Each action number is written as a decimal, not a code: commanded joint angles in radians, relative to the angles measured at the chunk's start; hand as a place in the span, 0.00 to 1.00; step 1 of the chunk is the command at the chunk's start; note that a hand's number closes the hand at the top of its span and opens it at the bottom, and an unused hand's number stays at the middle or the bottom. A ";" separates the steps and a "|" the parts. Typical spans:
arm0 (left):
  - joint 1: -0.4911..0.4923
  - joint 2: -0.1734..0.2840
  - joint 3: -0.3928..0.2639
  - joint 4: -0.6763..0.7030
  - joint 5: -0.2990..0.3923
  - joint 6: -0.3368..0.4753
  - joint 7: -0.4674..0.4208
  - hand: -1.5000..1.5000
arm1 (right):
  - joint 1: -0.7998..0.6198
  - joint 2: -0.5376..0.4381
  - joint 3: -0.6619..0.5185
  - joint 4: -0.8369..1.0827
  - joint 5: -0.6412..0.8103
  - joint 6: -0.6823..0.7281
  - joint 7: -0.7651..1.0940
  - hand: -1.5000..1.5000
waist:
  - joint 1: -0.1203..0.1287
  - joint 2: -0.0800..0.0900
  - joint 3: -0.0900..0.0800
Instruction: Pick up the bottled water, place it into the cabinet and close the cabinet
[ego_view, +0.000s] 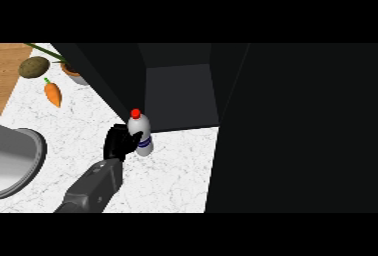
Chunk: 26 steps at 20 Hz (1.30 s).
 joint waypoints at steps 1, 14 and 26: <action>-0.155 -0.088 0.010 -0.150 0.010 -0.160 -0.064 1.00 | 0.027 -0.012 0.009 -0.030 -0.004 0.029 0.012 1.00 | 0.005 -0.033 0.008; -0.056 -0.089 -0.045 -0.131 -0.046 -0.408 -0.112 0.00 | 0.060 -0.013 0.061 -0.182 -0.037 -0.022 0.098 1.00 | 0.083 -0.048 0.010; 0.104 -0.024 -0.097 -0.190 -0.095 -0.530 -0.157 0.00 | 0.147 -0.016 0.176 -0.249 0.003 0.019 0.116 1.00 | 0.148 -0.061 0.015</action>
